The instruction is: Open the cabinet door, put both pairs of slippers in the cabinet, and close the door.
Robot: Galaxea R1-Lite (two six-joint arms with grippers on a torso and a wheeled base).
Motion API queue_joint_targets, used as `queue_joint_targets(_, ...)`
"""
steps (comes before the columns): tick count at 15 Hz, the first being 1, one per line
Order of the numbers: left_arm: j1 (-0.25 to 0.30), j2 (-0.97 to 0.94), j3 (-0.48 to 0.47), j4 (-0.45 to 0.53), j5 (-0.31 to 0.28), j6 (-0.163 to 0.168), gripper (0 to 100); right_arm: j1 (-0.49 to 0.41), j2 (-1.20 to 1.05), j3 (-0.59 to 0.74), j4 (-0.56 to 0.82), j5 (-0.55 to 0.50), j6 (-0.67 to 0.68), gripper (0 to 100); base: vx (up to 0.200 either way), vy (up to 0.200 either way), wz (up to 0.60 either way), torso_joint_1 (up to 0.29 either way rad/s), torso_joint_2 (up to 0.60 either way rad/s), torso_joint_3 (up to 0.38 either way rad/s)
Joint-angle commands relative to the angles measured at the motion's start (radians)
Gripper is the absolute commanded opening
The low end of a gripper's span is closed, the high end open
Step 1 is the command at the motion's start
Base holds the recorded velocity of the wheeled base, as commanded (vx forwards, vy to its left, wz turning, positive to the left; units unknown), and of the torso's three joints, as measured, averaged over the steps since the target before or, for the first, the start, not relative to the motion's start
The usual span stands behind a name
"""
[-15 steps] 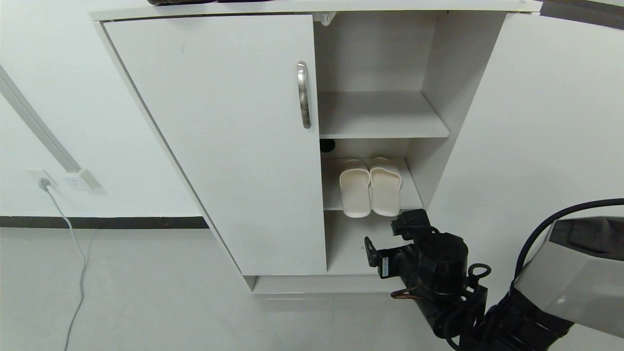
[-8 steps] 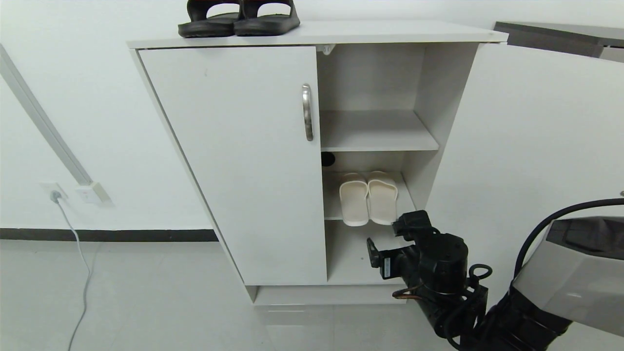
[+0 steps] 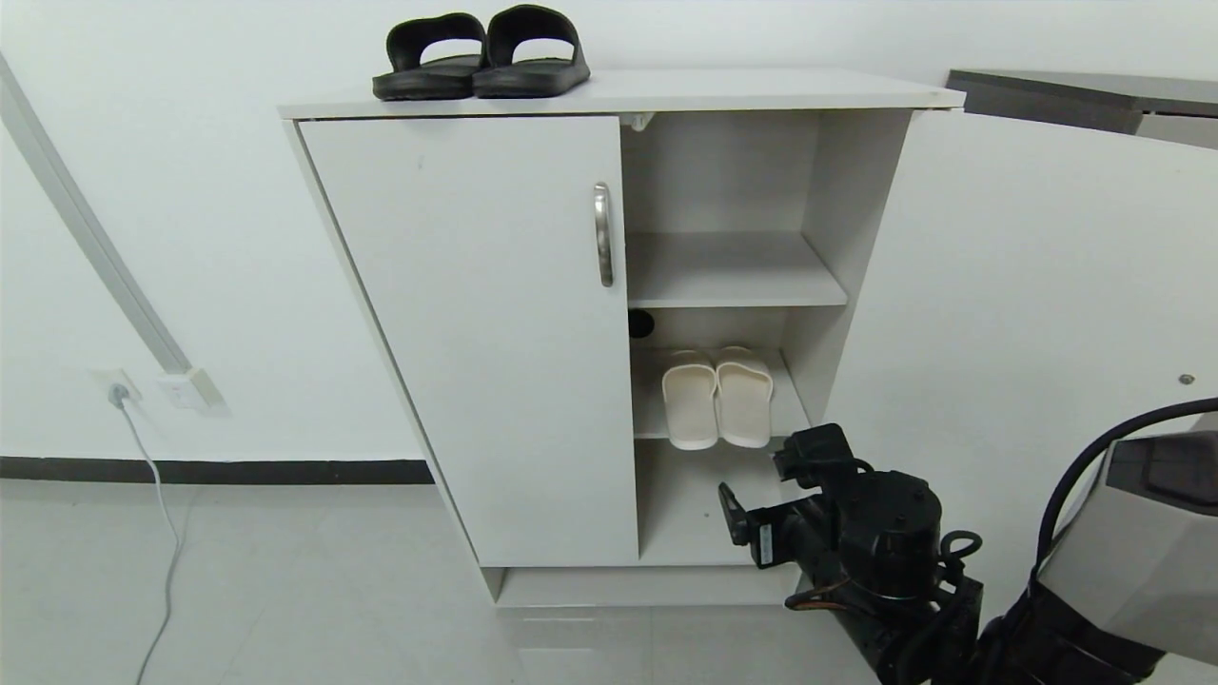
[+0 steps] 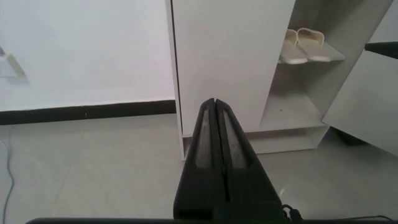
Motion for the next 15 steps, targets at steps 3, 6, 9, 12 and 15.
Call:
queue_joint_targets(3,0.000,0.001,0.000,0.000,0.000,0.000,0,-0.011,0.000,0.018,-0.051,0.018,-0.017,100,0.000,0.067,0.00,0.001,0.00,0.001)
queue_joint_targets(6,0.000,0.001,0.000,0.000,0.000,0.000,0,-0.016,0.017,0.025,-0.081,0.020,-0.025,100,0.000,0.200,0.00,0.002,0.00,0.007)
queue_joint_targets(9,0.000,0.001,0.000,-0.001,0.000,0.000,0,-0.017,0.025,0.037,-0.084,0.021,-0.037,100,0.000,0.200,0.00,0.002,0.01,0.001)
queue_joint_targets(12,0.000,0.001,0.000,0.000,0.000,0.000,0,-0.016,0.036,0.037,-0.084,0.021,-0.039,100,0.000,0.200,0.00,0.007,0.00,0.006)
queue_joint_targets(15,0.000,0.001,0.000,0.000,0.000,0.000,0,-0.016,0.046,0.038,-0.091,0.021,-0.039,100,0.000,0.200,0.00,-0.001,0.00,0.004)
